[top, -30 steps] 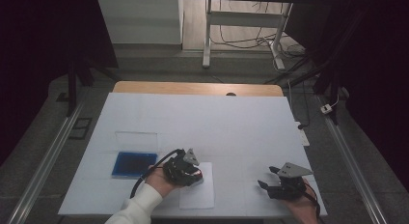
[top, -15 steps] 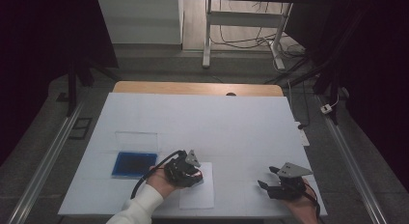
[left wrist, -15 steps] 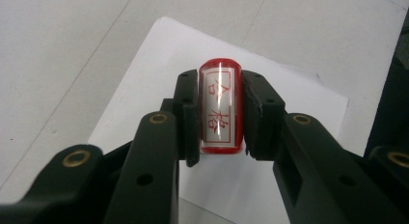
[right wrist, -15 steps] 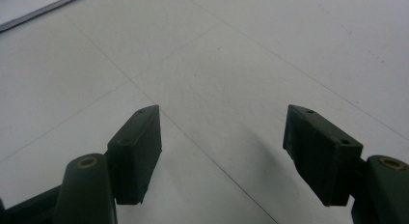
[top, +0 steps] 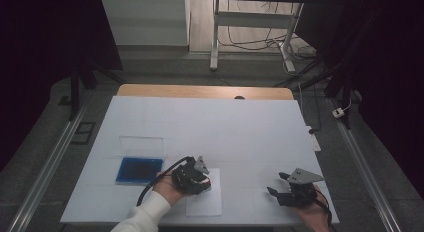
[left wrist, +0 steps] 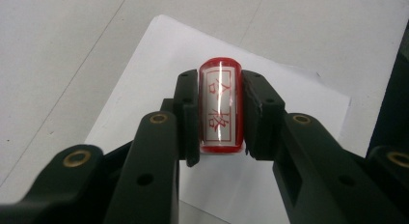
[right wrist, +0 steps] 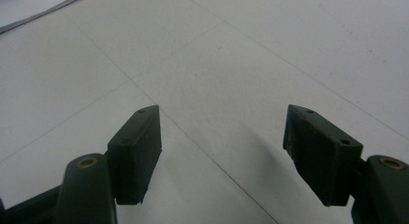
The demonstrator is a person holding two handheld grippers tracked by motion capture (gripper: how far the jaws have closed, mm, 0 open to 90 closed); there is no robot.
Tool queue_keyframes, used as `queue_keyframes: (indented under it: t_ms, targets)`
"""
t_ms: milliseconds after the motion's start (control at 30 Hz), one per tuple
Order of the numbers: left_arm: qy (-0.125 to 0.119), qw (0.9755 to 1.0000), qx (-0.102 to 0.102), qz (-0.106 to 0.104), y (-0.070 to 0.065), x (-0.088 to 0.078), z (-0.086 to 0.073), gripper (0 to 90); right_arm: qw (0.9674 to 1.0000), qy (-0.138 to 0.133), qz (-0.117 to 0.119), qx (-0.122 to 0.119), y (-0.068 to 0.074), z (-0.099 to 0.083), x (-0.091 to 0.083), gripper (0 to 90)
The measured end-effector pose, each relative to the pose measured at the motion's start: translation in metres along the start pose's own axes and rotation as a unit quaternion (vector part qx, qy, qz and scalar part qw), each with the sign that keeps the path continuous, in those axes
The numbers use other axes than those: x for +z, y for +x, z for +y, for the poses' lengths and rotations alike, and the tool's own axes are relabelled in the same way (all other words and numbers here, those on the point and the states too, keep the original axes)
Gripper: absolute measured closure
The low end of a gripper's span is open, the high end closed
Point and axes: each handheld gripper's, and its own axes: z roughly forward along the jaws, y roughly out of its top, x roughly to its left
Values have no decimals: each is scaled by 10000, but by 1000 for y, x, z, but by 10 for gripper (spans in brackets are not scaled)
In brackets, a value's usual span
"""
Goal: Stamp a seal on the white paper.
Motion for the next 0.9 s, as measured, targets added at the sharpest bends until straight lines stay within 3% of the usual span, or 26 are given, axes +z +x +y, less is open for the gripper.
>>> queue_keyframes:
  t_ms: [433, 567, 900]
  targets:
    - [62, 10000, -39, 4, 0, 1, 1, 704, 10000, 0, -5, 2, 0, 0, 0, 292]
    - [189, 9997, 14, 146, -4, 4, 2, 706, 10000, 9, 6, -12, 1, 1, 0, 292]
    - [114, 9998, -5, 163, -5, 6, 0, 708, 10000, 21, -34, -44, 2, 1, 0, 292]
